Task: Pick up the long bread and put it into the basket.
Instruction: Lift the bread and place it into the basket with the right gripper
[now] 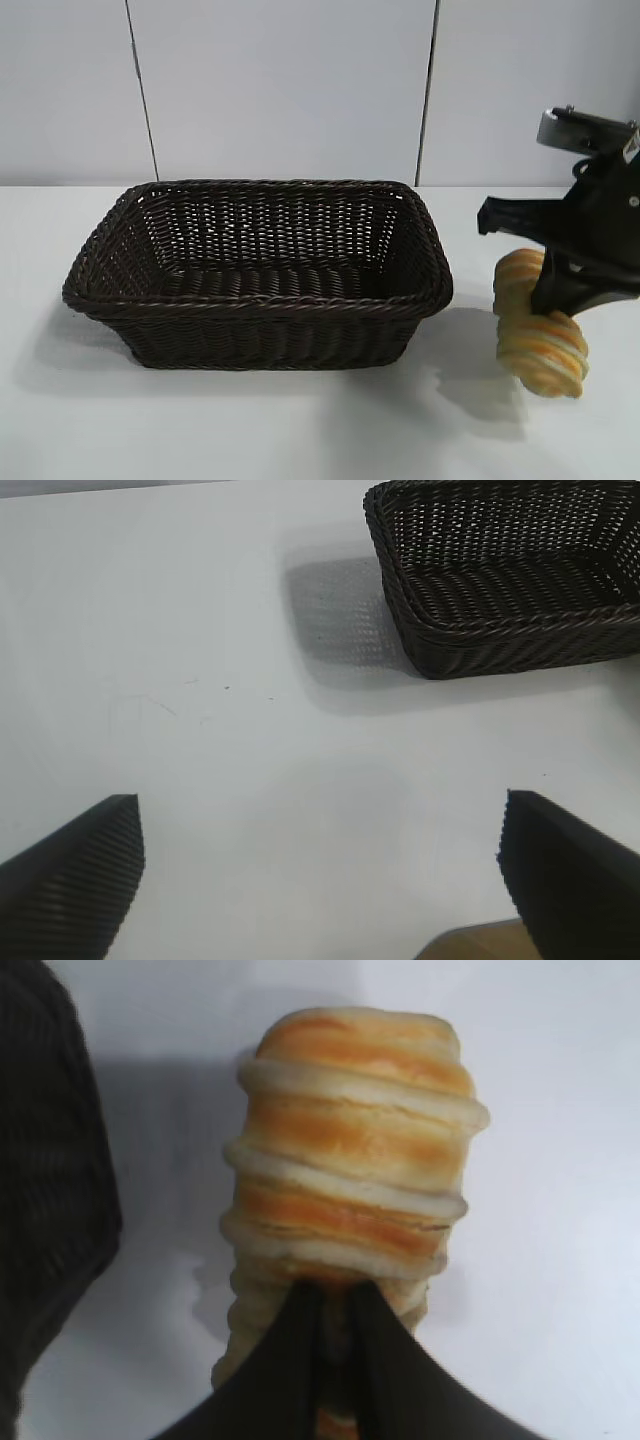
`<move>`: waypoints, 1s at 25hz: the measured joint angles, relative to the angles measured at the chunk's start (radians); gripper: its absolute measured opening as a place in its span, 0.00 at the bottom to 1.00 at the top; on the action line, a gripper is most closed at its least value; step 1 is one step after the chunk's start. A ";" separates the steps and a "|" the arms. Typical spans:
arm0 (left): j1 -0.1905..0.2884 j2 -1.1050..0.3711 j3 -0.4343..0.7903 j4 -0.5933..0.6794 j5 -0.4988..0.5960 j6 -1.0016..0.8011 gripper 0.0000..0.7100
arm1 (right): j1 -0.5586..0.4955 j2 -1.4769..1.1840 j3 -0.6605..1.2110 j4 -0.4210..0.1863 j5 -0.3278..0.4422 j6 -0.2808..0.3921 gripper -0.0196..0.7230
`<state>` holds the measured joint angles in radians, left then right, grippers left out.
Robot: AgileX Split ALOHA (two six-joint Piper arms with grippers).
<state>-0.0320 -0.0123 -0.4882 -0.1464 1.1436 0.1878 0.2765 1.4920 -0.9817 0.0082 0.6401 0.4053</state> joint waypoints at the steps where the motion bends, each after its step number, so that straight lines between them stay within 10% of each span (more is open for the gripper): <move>1: 0.000 0.000 0.000 0.000 0.000 -0.002 0.98 | 0.000 0.000 -0.024 0.000 0.011 -0.009 0.10; 10: 0.000 0.000 0.000 0.000 0.000 -0.002 0.98 | 0.000 0.102 -0.201 0.041 0.111 -0.128 0.10; 15: 0.000 0.000 0.000 0.000 0.000 -0.002 0.98 | 0.005 0.164 -0.292 0.142 0.131 -0.257 0.10; 25: 0.000 0.000 0.000 0.000 0.000 -0.002 0.98 | 0.171 0.377 -0.554 0.160 0.198 -0.558 0.09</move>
<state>-0.0320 -0.0123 -0.4882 -0.1464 1.1436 0.1857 0.4472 1.8691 -1.5355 0.1683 0.8377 -0.1529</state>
